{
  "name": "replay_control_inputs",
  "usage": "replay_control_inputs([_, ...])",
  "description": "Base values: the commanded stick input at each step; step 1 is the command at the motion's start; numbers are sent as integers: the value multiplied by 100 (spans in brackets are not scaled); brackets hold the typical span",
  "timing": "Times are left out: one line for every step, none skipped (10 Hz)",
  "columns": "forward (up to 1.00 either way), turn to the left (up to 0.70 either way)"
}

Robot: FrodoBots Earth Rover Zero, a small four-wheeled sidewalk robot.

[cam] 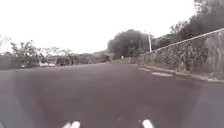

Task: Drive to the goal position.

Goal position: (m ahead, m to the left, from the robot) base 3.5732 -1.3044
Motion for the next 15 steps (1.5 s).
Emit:
replay_control_inputs([50, -38])
replay_control_inputs([50, -46])
replay_control_inputs([50, -50])
replay_control_inputs([50, -50])
replay_control_inputs([50, -50])
replay_control_inputs([50, -50])
replay_control_inputs([50, -50])
replay_control_inputs([50, -50])
replay_control_inputs([50, -50])
replay_control_inputs([50, -50])
replay_control_inputs([50, -50])
replay_control_inputs([50, -28])
replay_control_inputs([50, 0])
replay_control_inputs([50, 0])
replay_control_inputs([50, 0])
